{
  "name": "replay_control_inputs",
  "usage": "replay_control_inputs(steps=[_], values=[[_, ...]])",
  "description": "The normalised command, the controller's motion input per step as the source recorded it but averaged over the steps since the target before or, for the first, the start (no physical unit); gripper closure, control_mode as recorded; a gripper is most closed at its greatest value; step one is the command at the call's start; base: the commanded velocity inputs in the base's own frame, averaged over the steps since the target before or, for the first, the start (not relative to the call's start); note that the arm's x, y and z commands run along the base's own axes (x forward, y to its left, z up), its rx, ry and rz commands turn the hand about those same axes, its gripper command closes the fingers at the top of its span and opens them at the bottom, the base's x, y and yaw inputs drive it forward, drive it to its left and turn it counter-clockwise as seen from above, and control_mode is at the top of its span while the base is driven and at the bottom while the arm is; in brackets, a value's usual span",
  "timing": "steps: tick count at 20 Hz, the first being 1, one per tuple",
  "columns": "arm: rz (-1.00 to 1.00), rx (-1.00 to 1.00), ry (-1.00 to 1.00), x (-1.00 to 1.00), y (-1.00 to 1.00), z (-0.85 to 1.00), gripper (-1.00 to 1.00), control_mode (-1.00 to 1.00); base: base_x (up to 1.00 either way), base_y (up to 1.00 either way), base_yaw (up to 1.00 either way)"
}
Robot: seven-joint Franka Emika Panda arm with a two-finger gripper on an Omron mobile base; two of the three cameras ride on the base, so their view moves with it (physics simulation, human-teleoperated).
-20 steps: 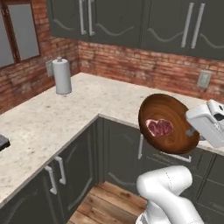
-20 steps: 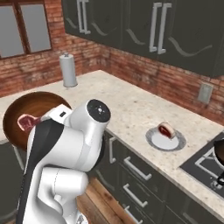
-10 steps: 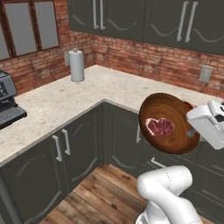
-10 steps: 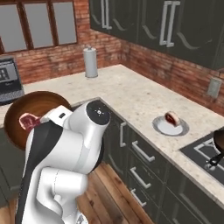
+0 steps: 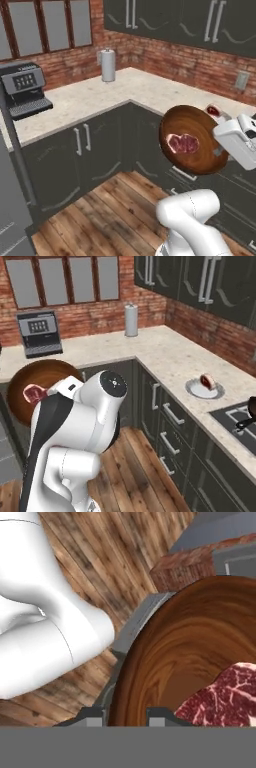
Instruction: Place one of the steaks on the plate and the other in the bowl. Then place the bowl in the fridge.
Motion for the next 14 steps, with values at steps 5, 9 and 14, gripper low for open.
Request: replay_control_inputs(steps=[5, 9, 14], values=[[0.00, 0.00, 0.00, 0.00, 0.00, 0.00, 1.00, 1.00, -0.93, 0.00, 0.32], [0.00, 0.00, 0.00, 0.00, 0.00, 0.00, 1.00, 1.00, -0.83, 0.12, 0.32], [0.00, 0.00, 0.00, 0.00, 0.00, 0.00, 1.00, 1.00, -0.70, 0.32, 0.29]])
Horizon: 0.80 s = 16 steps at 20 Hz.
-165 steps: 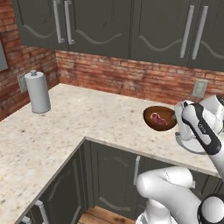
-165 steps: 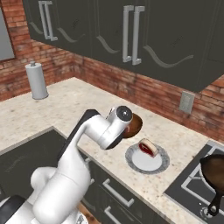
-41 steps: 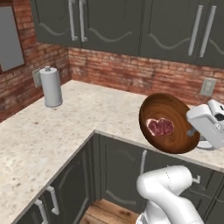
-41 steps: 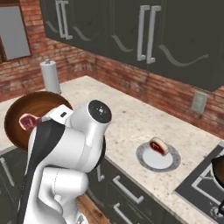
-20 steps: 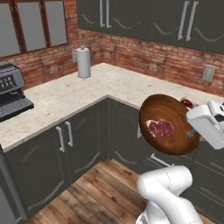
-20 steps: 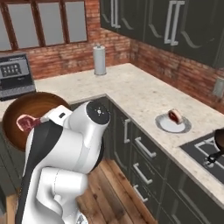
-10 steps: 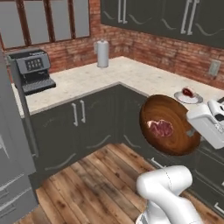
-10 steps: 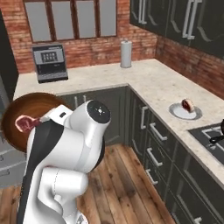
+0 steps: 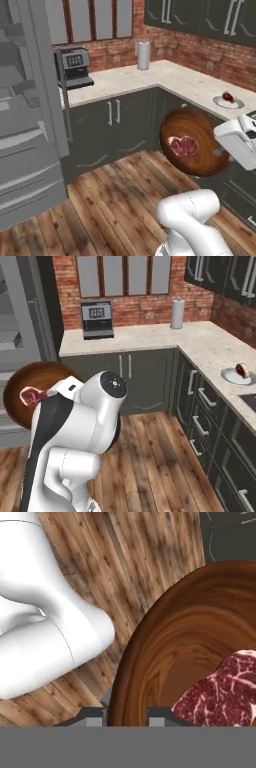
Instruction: Place one of the steaks on the plate and the other in the bowl. Then place the bowl in the fridge.
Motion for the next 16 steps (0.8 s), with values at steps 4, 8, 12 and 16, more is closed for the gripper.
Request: replay_control_inputs(steps=[4, 8, 12, 16], values=[[0.00, 0.00, 0.00, 0.00, 0.00, 0.00, 1.00, 1.00, -0.36, 0.78, 0.25], [0.00, 0.00, 0.00, 0.00, 0.00, 0.00, 1.00, 1.00, -0.05, 1.00, 0.21], [0.00, 0.00, 0.00, 0.00, 0.00, 0.00, 1.00, 1.00, 0.00, 1.00, 0.19], [0.00, 0.00, 0.00, 0.00, 0.00, 0.00, 1.00, 1.00, 0.00, 0.99, 0.17]])
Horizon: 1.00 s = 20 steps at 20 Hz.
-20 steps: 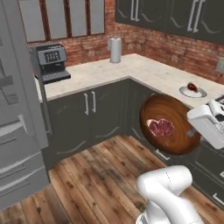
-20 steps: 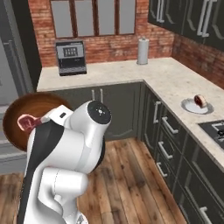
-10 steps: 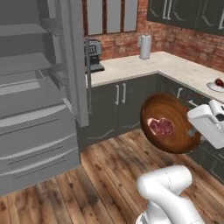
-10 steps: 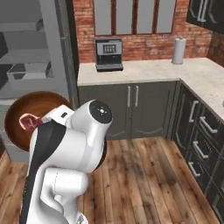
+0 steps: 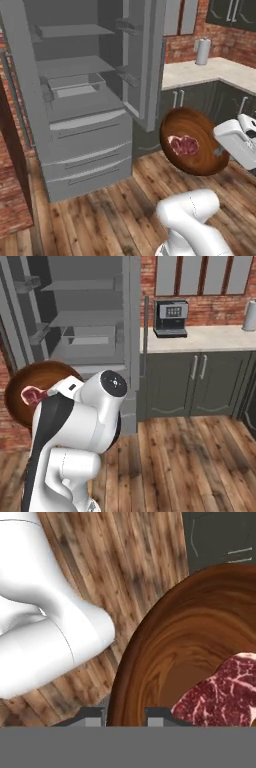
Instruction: Place one of the steaks on the plate and the other in the bowl. Then place the bowl in the fridge.
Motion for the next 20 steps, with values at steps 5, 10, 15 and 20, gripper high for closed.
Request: replay_control_inputs(steps=[5, 10, 15, 20], values=[[0.00, 0.00, 0.00, 0.00, 0.00, 0.00, 1.00, 1.00, 0.25, 0.77, 0.07], [0.00, 0.00, 0.00, 0.00, 0.00, 0.00, 1.00, 1.00, 0.58, 0.19, 0.00], [0.00, 0.00, 0.00, 0.00, 0.00, 0.00, 1.00, 1.00, 0.76, -0.10, 0.00], [0.00, 0.00, 0.00, 0.00, 0.00, 0.00, 1.00, 1.00, 0.71, 0.04, 0.00]])
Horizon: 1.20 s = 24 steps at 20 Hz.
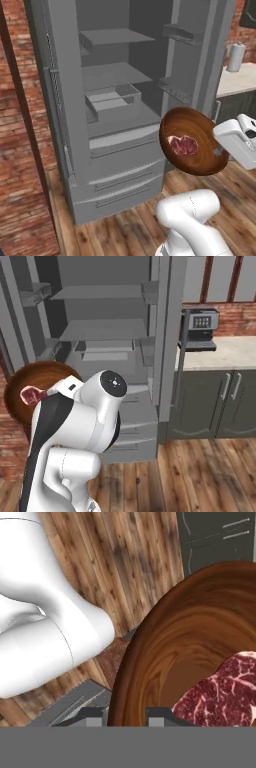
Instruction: Place one of the steaks on the plate and the other in the bowl. Then place the bowl in the fridge.
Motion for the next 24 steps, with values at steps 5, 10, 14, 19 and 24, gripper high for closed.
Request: replay_control_inputs(steps=[5, 10, 14, 19, 24], values=[[0.00, 0.00, 0.00, 0.00, 0.00, 0.00, 1.00, 1.00, 0.62, 0.03, 0.00], [0.00, 0.00, 0.00, 0.00, 0.00, 0.00, 1.00, 1.00, 0.50, 0.00, 0.00], [0.00, 0.00, 0.00, 0.00, 0.00, 0.00, 1.00, 1.00, 0.45, 0.01, 0.00], [0.00, 0.00, 0.00, 0.00, 0.00, 0.00, 1.00, 1.00, 0.53, 0.00, 0.00], [0.00, 0.00, 0.00, 0.00, 0.00, 0.00, 1.00, 1.00, 0.75, 0.00, 0.00]])
